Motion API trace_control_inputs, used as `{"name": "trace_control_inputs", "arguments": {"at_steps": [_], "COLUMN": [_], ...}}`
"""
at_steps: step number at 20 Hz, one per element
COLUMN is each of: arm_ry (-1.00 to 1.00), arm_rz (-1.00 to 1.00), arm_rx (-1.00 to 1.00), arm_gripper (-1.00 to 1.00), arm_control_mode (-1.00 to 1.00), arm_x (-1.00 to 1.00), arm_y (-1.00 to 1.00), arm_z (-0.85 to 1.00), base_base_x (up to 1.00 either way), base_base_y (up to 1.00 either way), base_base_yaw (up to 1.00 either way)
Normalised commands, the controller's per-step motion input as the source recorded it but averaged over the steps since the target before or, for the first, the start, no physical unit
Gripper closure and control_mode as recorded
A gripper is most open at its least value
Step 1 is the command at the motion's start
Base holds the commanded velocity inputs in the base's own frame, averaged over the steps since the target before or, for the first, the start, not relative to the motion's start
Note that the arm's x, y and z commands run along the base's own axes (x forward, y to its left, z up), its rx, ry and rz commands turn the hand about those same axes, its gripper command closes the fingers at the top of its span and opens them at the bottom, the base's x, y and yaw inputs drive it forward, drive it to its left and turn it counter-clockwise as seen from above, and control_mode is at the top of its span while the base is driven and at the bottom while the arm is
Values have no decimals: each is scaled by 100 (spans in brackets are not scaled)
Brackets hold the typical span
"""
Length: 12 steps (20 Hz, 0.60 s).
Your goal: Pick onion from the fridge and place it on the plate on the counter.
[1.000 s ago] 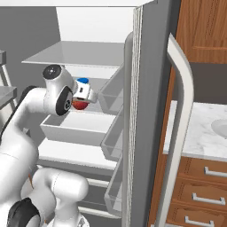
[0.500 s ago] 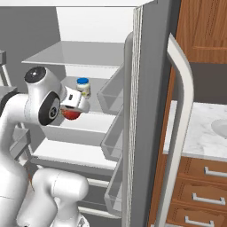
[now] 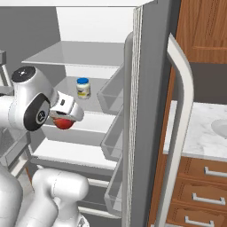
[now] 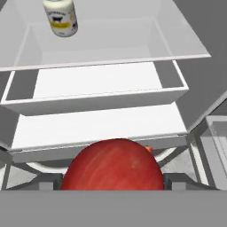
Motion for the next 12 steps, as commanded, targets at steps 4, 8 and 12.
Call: {"name": "trace_control_inputs", "arguments": {"at_steps": [4, 8, 12], "arm_ry": [7, 4, 4], "arm_rz": [0, 0, 0], "arm_rx": [0, 0, 0], "arm_gripper": [100, 100, 100], "arm_control_mode": [-100, -100, -100], "arm_x": [-64, -50, -41], "arm_y": [0, 0, 0], "arm_z": [0, 0, 0], "base_base_x": [0, 0, 0], "base_base_y": [0, 0, 0], "base_base_yaw": [0, 0, 0]}}
